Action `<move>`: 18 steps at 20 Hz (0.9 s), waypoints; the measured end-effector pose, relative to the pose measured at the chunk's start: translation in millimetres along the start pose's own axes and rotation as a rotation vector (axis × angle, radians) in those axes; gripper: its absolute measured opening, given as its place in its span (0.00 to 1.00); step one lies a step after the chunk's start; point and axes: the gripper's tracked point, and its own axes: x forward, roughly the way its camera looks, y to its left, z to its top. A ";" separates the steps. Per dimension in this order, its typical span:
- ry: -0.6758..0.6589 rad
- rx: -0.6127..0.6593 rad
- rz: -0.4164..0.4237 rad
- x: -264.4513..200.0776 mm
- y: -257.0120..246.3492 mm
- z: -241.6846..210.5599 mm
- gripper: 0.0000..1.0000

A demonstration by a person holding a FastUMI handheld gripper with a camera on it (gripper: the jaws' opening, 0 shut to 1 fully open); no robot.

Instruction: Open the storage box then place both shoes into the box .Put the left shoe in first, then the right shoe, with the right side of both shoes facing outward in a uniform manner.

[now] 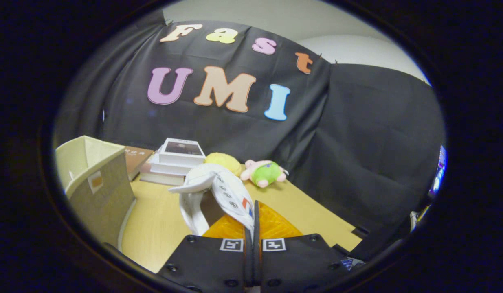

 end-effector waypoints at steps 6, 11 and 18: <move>-0.023 -0.039 -0.019 -30.9 42.2 74.7 0.03; 0.023 -0.011 0.118 -57.3 123.9 107.9 0.03; 0.203 0.251 0.296 -92.6 223.6 91.2 0.03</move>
